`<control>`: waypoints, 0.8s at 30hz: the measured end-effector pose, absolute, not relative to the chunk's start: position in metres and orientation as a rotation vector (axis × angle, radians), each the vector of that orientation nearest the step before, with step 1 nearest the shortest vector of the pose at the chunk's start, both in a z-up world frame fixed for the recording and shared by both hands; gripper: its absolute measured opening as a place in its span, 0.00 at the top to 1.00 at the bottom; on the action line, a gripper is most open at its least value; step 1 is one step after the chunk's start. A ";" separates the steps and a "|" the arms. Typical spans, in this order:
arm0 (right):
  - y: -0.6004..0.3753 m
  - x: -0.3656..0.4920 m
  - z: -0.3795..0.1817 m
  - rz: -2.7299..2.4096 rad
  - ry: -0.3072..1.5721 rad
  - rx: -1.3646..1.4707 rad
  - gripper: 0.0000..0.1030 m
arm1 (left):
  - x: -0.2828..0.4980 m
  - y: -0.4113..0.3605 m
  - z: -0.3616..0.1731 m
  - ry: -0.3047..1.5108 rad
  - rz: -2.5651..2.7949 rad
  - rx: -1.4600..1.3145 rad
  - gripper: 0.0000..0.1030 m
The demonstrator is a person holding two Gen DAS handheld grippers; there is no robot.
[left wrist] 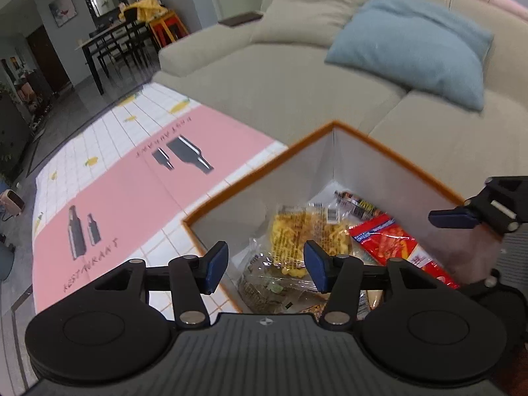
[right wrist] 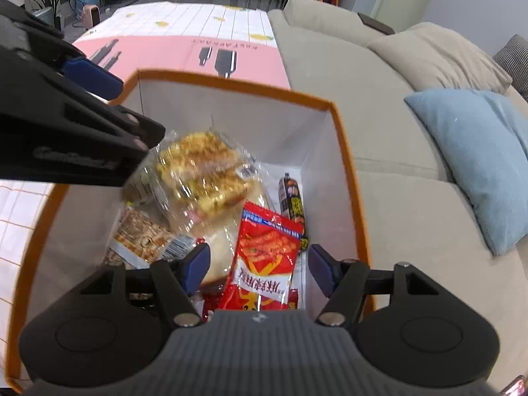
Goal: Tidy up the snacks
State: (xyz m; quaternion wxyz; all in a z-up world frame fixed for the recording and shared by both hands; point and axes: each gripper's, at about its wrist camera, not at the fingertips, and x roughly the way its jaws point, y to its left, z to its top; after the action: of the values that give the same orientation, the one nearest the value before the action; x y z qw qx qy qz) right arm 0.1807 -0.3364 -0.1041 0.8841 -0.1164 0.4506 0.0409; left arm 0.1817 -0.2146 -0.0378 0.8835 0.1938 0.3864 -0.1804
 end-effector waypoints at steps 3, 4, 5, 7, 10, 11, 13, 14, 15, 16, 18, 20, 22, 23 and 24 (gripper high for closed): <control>-0.336 0.176 -0.089 0.083 0.911 -0.223 0.27 | 0.170 -0.202 -0.018 0.757 -0.345 0.390 0.39; -0.335 0.174 -0.084 0.080 0.895 -0.214 0.25 | 0.165 -0.197 -0.012 0.739 -0.334 0.384 0.39; -0.334 0.171 -0.078 0.079 0.878 -0.204 0.24 | 0.159 -0.191 -0.005 0.721 -0.323 0.377 0.39; -0.332 0.164 -0.065 0.077 0.843 -0.176 0.19 | 0.149 -0.179 0.007 0.689 -0.304 0.367 0.39; -0.327 0.152 -0.045 0.073 0.784 -0.127 0.15 | 0.131 -0.164 0.023 0.634 -0.271 0.366 0.39; -0.324 0.147 -0.039 0.075 0.766 -0.111 0.15 | 0.125 -0.159 0.028 0.613 -0.257 0.368 0.39; -0.319 0.135 -0.025 0.077 0.726 -0.078 0.09 | 0.114 -0.149 0.036 0.587 -0.241 0.361 0.39; -0.315 0.128 -0.020 0.076 0.707 -0.065 0.09 | 0.109 -0.144 0.040 0.583 -0.240 0.346 0.39; -0.312 0.121 -0.014 0.076 0.687 -0.052 0.09 | 0.103 -0.138 0.044 0.575 -0.232 0.332 0.39; -0.308 0.114 -0.009 0.078 0.668 -0.037 0.09 | 0.097 -0.134 0.047 0.564 -0.219 0.328 0.39; -0.302 0.101 0.001 0.082 0.640 -0.005 0.09 | 0.086 -0.127 0.050 0.539 -0.185 0.340 0.39; -0.295 0.089 0.010 0.082 0.611 0.027 0.07 | 0.076 -0.120 0.050 0.524 -0.154 0.349 0.39; -0.289 0.075 0.015 0.069 0.581 0.050 0.07 | 0.068 -0.113 0.047 0.528 -0.133 0.353 0.39; -0.286 0.067 0.018 0.060 0.567 0.052 0.06 | 0.065 -0.110 0.046 0.529 -0.128 0.353 0.39; -0.282 0.059 0.019 0.049 0.552 0.051 0.06 | 0.060 -0.106 0.043 0.527 -0.121 0.355 0.38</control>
State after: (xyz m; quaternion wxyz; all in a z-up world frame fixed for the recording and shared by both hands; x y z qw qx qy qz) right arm 0.0595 -0.2818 0.0193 0.9615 0.0252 0.2726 0.0240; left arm 0.0602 -0.1064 0.0433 0.9482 0.1743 0.2590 -0.0592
